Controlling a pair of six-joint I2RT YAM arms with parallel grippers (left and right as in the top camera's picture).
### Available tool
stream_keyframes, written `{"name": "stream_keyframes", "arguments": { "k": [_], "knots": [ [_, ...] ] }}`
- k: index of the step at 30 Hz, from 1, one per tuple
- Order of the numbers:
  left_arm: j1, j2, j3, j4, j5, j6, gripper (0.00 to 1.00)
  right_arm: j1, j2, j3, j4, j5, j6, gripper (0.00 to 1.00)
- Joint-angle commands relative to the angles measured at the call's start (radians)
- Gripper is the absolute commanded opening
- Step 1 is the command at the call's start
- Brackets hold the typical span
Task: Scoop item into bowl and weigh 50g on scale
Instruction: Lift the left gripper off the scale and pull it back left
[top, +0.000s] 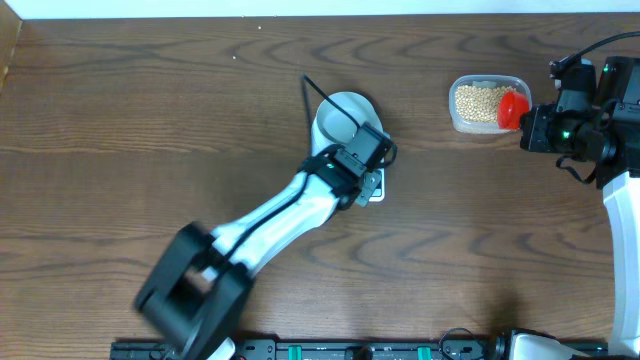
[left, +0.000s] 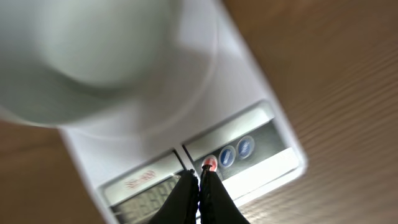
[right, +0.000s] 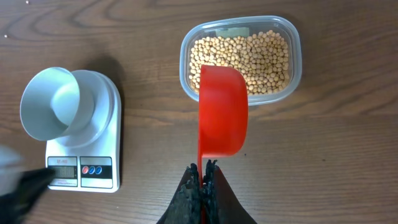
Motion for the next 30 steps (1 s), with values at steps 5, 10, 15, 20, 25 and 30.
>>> {"name": "stream_keyframes", "arguments": {
  "k": [5,10,15,20,25,30],
  "knots": [
    [-0.001,-0.225,0.002,-0.027,-0.003,-0.002,0.07,0.007,0.003,0.019,0.003,0.004,-0.014,0.01],
    [0.000,-0.269,0.002,-0.078,-0.004,-0.028,0.07,0.007,0.003,0.019,0.004,0.004,-0.014,0.01],
    [0.020,-0.268,0.002,-0.136,-0.003,-0.108,0.07,0.008,0.003,0.019,0.010,0.004,-0.014,0.01],
    [0.064,-0.267,-0.006,-0.171,-0.003,-0.123,0.07,0.007,0.003,0.019,0.019,0.005,-0.014,0.01],
    [0.080,-0.262,-0.025,-0.182,-0.002,-0.123,0.07,0.007,0.003,0.019,0.023,0.005,-0.015,0.01],
    [0.080,-0.262,-0.030,-0.186,0.016,-0.123,0.07,0.007,0.003,0.019,0.025,0.005,-0.015,0.01]
  ]
}}
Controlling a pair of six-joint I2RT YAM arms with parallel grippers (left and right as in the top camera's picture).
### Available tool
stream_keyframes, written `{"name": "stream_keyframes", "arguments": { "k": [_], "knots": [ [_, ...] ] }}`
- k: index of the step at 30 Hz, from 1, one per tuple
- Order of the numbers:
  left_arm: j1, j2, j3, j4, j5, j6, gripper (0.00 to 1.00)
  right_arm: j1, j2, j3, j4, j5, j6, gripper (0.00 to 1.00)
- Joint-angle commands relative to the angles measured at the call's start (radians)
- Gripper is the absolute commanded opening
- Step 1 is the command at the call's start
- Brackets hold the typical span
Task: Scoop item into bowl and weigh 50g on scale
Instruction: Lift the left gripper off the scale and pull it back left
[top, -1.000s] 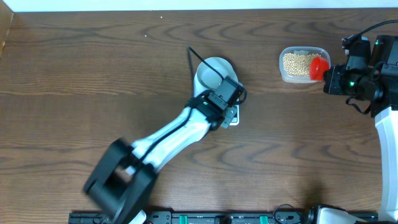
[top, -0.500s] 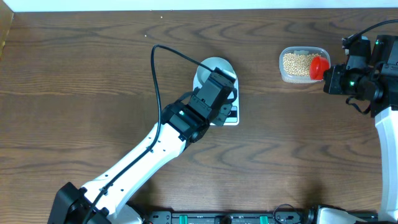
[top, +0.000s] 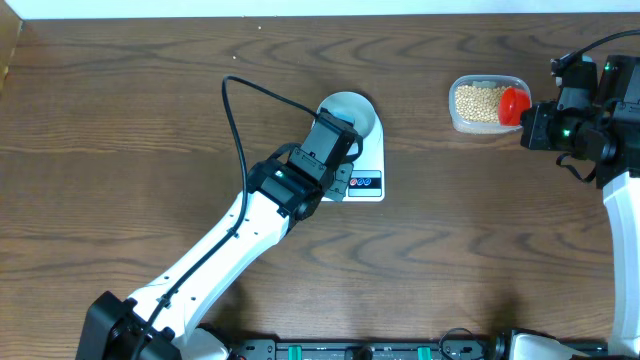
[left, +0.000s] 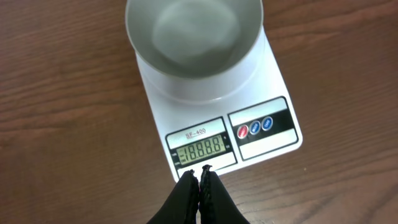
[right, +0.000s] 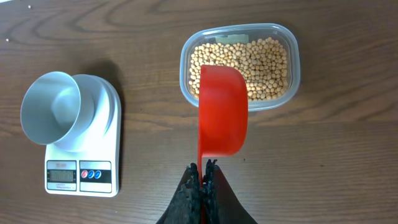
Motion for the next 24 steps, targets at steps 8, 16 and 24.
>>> {"name": "stream_keyframes", "arguments": {
  "k": [8,16,24],
  "knots": [
    [0.006,-0.007,-0.009,-0.003,0.058,-0.016,0.07,0.007,0.003,0.019,0.005,0.005,-0.013,0.01],
    [0.081,-0.062,-0.008,-0.026,0.177,0.013,0.07,0.008,0.003,0.019,0.008,0.004,-0.013,0.01],
    [0.146,-0.125,-0.008,-0.090,0.177,0.090,0.07,0.008,0.003,0.019,0.008,0.004,-0.013,0.01]
  ]
}}
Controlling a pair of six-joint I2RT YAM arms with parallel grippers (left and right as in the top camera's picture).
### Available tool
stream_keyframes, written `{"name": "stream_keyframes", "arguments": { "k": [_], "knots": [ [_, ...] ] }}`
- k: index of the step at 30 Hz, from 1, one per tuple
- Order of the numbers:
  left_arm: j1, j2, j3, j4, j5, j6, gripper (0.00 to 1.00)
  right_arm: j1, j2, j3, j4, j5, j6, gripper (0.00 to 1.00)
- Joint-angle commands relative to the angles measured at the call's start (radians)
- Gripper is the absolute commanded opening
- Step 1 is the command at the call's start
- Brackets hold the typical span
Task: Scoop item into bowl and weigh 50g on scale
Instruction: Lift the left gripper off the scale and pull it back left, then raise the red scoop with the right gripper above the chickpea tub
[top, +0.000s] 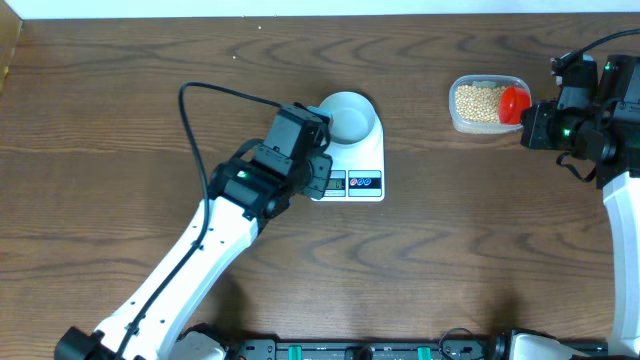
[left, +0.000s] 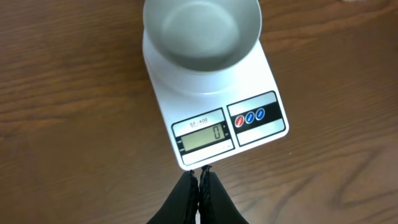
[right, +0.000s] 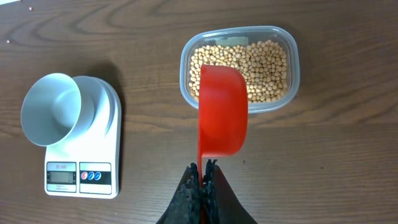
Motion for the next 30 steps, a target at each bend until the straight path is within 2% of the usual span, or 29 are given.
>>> {"name": "stream_keyframes", "arguments": {
  "k": [1,7,17,20,22,24,26,28,29,30],
  "knots": [
    [0.033,-0.027,-0.006,-0.025,0.019,0.037,0.07,0.008,0.003,0.019,0.002,0.004,-0.013,0.01],
    [0.078,-0.040,-0.006,-0.029,0.142,0.074,0.07,0.008,0.003,0.019,0.001,0.004,-0.013,0.01],
    [0.095,-0.047,-0.006,-0.055,0.145,0.073,0.08,0.008,0.003,0.019,-0.001,0.004,-0.013,0.01],
    [0.095,-0.047,-0.006,-0.062,0.145,0.073,0.24,0.008,0.003,0.019,-0.001,0.004,-0.013,0.01],
    [0.095,-0.047,-0.006,-0.063,0.145,0.073,0.31,0.008,0.003,0.019,-0.001,0.004,-0.013,0.01],
    [0.095,-0.047,-0.006,-0.063,0.145,0.073,0.44,0.008,0.003,0.019,-0.001,0.004,-0.013,0.01],
    [0.095,-0.047,-0.006,-0.063,0.145,0.073,0.48,0.008,0.003,0.019,-0.001,0.004,-0.013,0.01],
    [0.095,-0.047,-0.006,-0.063,0.145,0.073,0.58,0.008,0.003,0.019,-0.001,0.004,-0.013,0.01],
    [0.095,-0.047,-0.006,-0.063,0.145,0.073,0.68,0.008,0.003,0.019,-0.001,0.004,-0.013,0.01],
    [0.095,-0.047,-0.006,-0.063,0.145,0.073,0.70,0.008,0.003,0.019,-0.001,0.004,-0.013,0.01]
  ]
}}
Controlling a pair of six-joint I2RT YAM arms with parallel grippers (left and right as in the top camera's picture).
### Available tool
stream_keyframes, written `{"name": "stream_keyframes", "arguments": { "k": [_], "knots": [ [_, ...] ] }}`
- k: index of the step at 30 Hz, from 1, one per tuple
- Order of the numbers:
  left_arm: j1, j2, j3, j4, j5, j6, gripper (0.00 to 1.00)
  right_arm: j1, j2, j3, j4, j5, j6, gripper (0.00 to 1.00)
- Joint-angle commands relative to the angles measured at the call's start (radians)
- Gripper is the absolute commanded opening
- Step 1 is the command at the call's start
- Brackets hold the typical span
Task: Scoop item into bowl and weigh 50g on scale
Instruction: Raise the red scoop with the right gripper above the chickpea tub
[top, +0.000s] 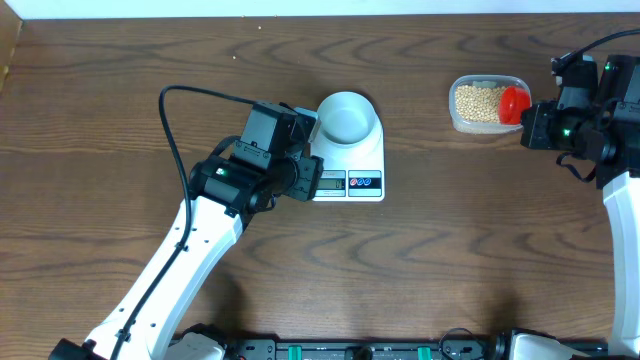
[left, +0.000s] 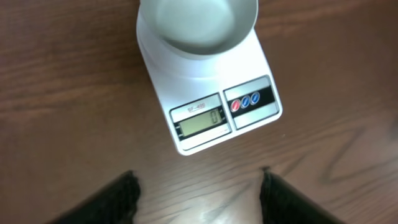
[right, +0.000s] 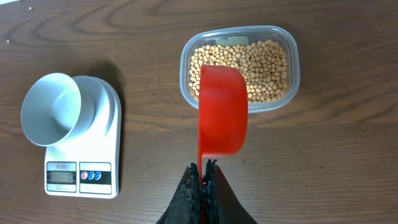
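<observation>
An empty white bowl (top: 346, 116) stands on the white scale (top: 366, 158); its display (left: 199, 124) reads 0. My left gripper (left: 198, 186) hovers open just left of the scale's front, nothing between its fingers. A clear tub of soybeans (top: 478, 102) sits at the far right. My right gripper (right: 202, 171) is shut on the handle of a red scoop (right: 222, 111), whose empty cup hangs over the tub's near left edge (right: 186, 74).
The dark wooden table (top: 450, 250) carries only the scale and the tub. A black cable (top: 190, 95) arcs over the left arm. The right arm's base stands at the table's right edge.
My left gripper has opened wide and drawn back a little to the left of the scale. The display still reads 0. The right gripper and scoop have not moved.
My shut left gripper was pressing at the scale's red button. Then it was pulled back with the display showing 8888, then further back with the display at 0. Now it is open. The right gripper held the red scoop over the tub throughout.
</observation>
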Motion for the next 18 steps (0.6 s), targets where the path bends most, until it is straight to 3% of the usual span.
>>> {"name": "stream_keyframes", "arguments": {
  "k": [1,2,3,18],
  "knots": [
    [0.005,-0.020,-0.006,-0.003,0.008,0.011,0.75,0.008,0.003,0.019,0.000,0.004,-0.013,0.01],
    [0.005,-0.020,-0.006,-0.003,0.008,0.010,0.83,0.008,0.003,0.019,0.000,0.004,-0.013,0.01],
    [0.005,-0.020,-0.006,-0.003,0.008,0.010,0.84,0.008,0.003,0.019,0.000,0.004,-0.013,0.01],
    [0.005,-0.020,-0.006,-0.003,0.008,0.010,0.87,0.008,0.003,0.019,-0.004,0.004,-0.011,0.01]
  ]
}}
